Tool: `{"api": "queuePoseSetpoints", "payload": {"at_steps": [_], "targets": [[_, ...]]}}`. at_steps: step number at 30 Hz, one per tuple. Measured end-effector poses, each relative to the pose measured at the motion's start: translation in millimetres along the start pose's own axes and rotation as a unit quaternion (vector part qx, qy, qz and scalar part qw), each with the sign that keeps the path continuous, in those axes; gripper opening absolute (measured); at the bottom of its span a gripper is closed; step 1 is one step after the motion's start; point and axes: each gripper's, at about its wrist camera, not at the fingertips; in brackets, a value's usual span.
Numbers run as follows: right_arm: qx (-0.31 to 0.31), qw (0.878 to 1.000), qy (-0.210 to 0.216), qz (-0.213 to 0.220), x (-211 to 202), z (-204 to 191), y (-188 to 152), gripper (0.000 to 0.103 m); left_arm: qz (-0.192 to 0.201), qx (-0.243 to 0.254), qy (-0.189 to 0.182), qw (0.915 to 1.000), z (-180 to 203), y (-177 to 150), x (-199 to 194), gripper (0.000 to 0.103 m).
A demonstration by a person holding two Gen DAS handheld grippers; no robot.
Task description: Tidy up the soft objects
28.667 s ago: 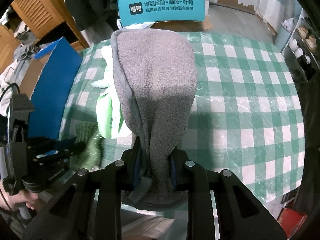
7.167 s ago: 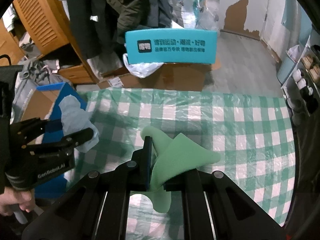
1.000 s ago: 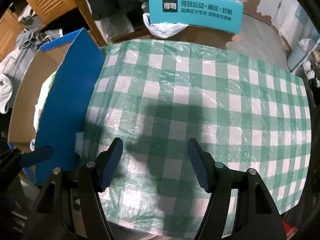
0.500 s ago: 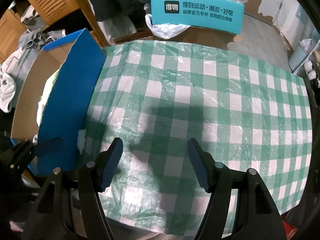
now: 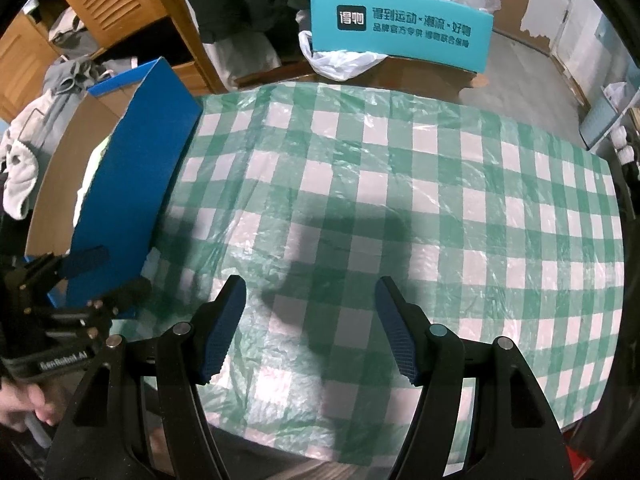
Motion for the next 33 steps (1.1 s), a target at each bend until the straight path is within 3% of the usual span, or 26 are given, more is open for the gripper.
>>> {"api": "queuePoseSetpoints", "payload": {"at_steps": [10,16,19,23,30,33], "targets": [[-0.009,1.0,0.013,0.008,3,-11,-7,0.067,-0.027,-0.064,-0.043,0.9966,-12,1,-12,0.077],[-0.068,0.996,0.048,0.017,20,-42,-2,0.067,-0.006,-0.037,-0.011,0.9993,-11,-12,-37,0.077],[-0.125,0.989,0.07,0.024,29,-65,8,0.067,0.031,-0.057,0.012,0.9979,-23,-20,-54,0.076],[-0.196,0.975,0.106,0.018,44,-94,16,0.067,0.086,-0.118,0.044,0.9884,-48,-29,-68,0.076],[-0.24,0.961,0.139,0.021,73,-130,26,0.067,0.121,-0.212,0.082,0.9663,-97,-44,-67,0.07],[-0.287,0.948,0.139,0.014,87,-147,27,0.067,0.138,-0.253,0.093,0.9532,-118,-56,-72,0.067]]}}
Point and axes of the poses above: each gripper's, at about its wrist camera, not at the fingertips, and x roughly the way its jaws point, z to its right, y to its top, and after that the axes turned 12 degrees about -x, right-handed
